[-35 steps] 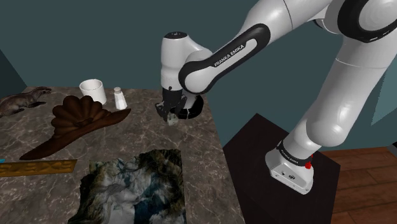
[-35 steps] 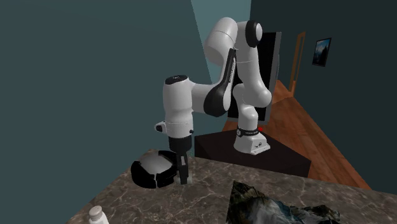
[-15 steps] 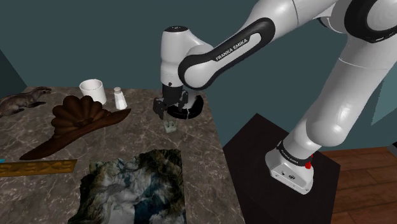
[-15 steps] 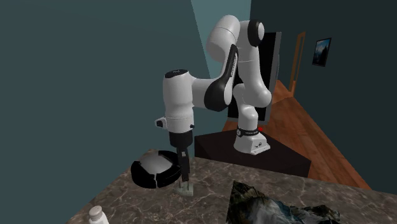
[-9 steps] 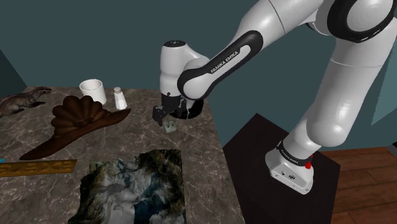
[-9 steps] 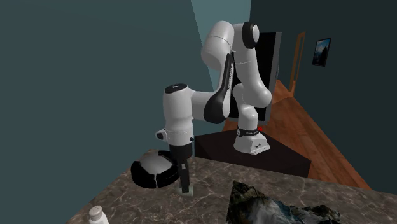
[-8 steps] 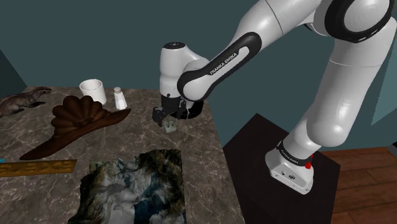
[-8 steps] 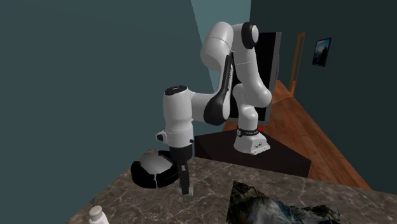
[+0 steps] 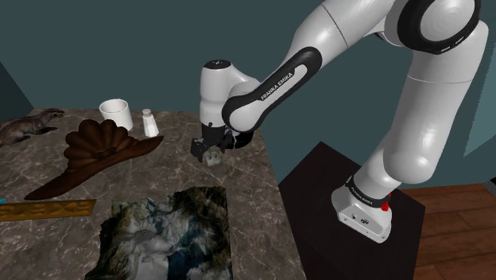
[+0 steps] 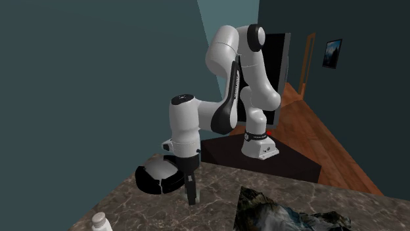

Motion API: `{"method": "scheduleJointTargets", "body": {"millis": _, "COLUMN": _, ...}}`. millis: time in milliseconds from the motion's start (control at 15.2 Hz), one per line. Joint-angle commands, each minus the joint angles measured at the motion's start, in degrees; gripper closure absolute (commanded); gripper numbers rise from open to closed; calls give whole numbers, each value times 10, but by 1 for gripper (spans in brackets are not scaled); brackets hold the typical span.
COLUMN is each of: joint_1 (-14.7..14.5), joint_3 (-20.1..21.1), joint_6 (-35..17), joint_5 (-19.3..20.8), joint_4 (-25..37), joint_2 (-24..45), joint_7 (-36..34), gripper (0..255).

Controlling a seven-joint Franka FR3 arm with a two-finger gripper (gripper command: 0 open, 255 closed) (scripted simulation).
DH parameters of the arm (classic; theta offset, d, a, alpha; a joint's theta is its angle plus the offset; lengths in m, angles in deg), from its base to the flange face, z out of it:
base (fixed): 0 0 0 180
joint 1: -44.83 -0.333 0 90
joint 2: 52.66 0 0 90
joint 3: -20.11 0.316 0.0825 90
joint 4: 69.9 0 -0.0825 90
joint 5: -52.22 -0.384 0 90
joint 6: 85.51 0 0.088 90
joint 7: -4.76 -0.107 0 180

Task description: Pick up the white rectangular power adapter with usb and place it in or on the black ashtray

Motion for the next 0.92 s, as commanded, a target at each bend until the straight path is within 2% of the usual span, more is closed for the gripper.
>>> {"method": "scheduleJointTargets", "body": {"millis": 0, "joint_1": 0, "joint_3": 0, "joint_6": 0, "joint_5": 0, "joint_4": 0, "joint_2": 0, "joint_7": 0, "gripper": 0}}
{"method": "scheduleJointTargets", "body": {"millis": 66, "joint_1": 0, "joint_3": 0, "joint_6": 0, "joint_5": 0, "joint_4": 0, "joint_2": 0, "joint_7": 0, "gripper": 0}}
{"method": "scheduleJointTargets", "body": {"millis": 132, "joint_1": 0, "joint_3": 0, "joint_6": 0, "joint_5": 0, "joint_4": 0, "joint_2": 0, "joint_7": 0, "gripper": 255}}
{"method": "scheduleJointTargets", "body": {"millis": 858, "joint_1": 4, "joint_3": 5, "joint_6": 13, "joint_5": -8, "joint_4": 1, "joint_2": -12, "joint_7": 5, "gripper": 255}}
